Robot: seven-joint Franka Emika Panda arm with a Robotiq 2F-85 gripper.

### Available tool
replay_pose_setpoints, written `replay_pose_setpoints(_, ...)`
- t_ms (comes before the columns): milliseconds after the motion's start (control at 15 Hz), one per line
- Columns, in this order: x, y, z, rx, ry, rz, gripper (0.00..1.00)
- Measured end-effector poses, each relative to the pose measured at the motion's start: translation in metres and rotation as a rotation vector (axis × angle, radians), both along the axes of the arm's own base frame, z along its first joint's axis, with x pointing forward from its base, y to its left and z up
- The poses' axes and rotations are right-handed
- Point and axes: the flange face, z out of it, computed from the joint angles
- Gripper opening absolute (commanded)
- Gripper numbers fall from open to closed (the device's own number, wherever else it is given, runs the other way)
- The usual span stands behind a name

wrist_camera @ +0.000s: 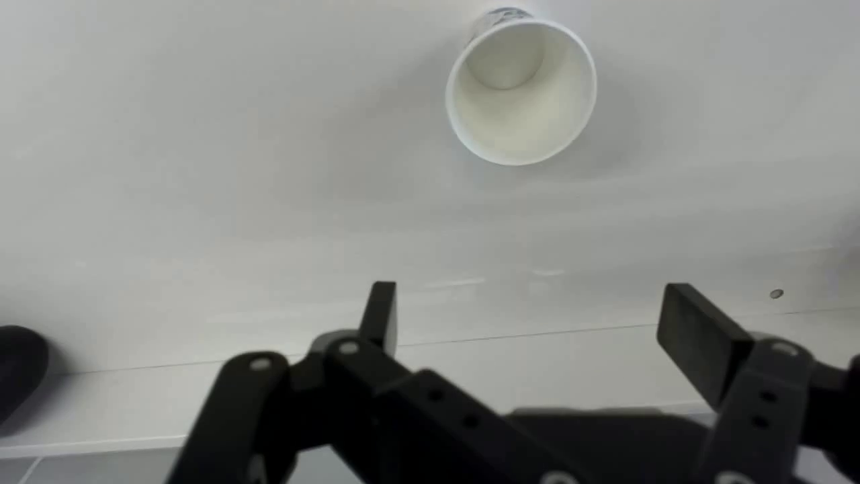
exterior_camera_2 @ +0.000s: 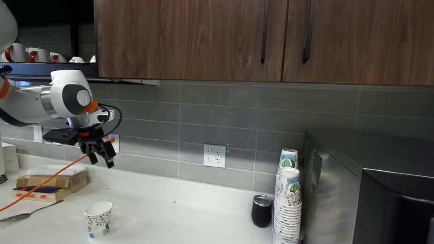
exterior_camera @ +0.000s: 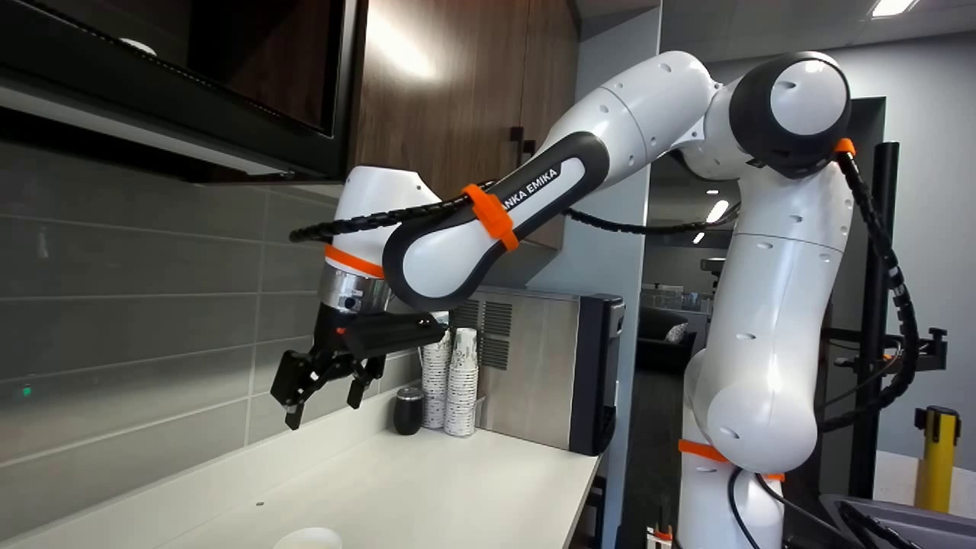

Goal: Partially open the cabinet's left door, then close it

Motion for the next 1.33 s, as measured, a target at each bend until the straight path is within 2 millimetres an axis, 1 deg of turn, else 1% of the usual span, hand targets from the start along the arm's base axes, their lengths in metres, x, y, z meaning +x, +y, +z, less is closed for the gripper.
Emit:
replay_pose_setpoints(200,-0.007,-0.026,-0.001,-0.020,-0.015,-0.041,1.00)
replay_pose_setpoints(467,-0.036,-0.068,-0.001,-0.031,-0.029,-0.114,1.00)
replay_pose_setpoints(600,-0.053,-0.096,0.009,-0.036,-0.060,-0.170,1.00)
replay_pose_setpoints(667,-0.061,-0.111,0.018,-0.040,-0.087,-0.201,1.00)
replay_pose_setpoints(800,-0.075,-0.143,0.045,-0.055,-0.162,-0.268,1.00)
replay_pose_setpoints(1000,-0.099,-0.183,0.100,-0.097,-0.303,-0.361,1.00)
replay_pose_setpoints(1133,-0.115,-0.200,0.137,-0.145,-0.396,-0.396,1.00)
replay_pose_setpoints(1333,-0.140,-0.213,0.194,-0.241,-0.521,-0.405,1.00)
